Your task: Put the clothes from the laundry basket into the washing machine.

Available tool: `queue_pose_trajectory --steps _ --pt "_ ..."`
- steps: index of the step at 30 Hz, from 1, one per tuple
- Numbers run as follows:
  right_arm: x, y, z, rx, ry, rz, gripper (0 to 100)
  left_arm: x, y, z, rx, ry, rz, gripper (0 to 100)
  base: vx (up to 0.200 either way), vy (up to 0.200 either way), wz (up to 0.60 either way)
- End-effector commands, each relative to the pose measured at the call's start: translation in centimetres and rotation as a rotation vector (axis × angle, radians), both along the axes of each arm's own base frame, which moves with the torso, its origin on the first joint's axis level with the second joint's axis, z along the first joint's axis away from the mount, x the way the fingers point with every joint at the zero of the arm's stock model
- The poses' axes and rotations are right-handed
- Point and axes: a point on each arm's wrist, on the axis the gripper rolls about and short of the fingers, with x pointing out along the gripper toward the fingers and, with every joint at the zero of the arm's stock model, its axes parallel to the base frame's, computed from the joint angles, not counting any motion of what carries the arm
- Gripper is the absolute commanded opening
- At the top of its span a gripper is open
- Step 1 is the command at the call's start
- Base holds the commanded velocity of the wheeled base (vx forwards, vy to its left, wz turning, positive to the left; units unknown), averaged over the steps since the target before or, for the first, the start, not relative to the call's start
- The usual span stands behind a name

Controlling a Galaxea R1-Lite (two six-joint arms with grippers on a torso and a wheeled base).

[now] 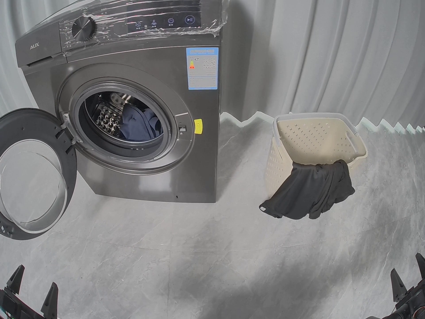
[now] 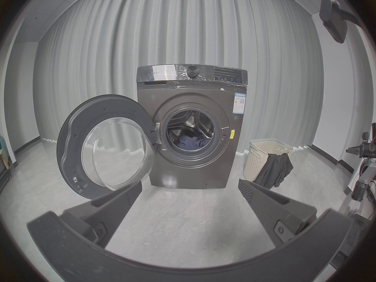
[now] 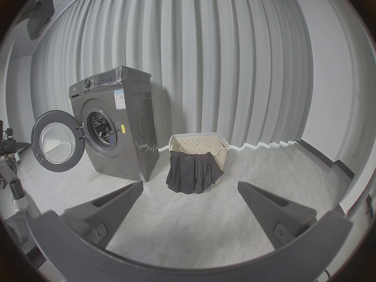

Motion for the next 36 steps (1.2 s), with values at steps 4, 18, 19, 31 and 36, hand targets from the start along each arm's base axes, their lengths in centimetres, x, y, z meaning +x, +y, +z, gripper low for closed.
queue_pose_trajectory --steps 4,18,19,31,36 --pt "-0.07 0.00 -0.05 0.000 -0.009 0.000 100 0.01 0.00 -0.47 -0.005 0.001 0.001 100 0.000 -0.200 0.00" --pt "-0.07 0.00 -0.05 0.000 -0.009 0.000 100 0.01 0.00 -0.47 -0.008 0.002 0.001 100 0.000 -0.129 0.00" --pt "-0.07 0.00 -0.05 0.000 -0.009 0.000 100 0.01 0.00 -0.47 -0.007 0.001 0.001 100 0.000 0.000 0.00" --pt "-0.07 0.00 -0.05 0.000 -0.009 0.000 100 0.01 0.00 -0.47 -0.007 0.001 0.001 100 0.000 -0.150 0.00" --pt "-0.07 0.00 -0.05 0.000 -0.009 0.000 100 0.01 0.00 -0.47 -0.008 0.002 0.001 100 0.000 -0.200 0.00"
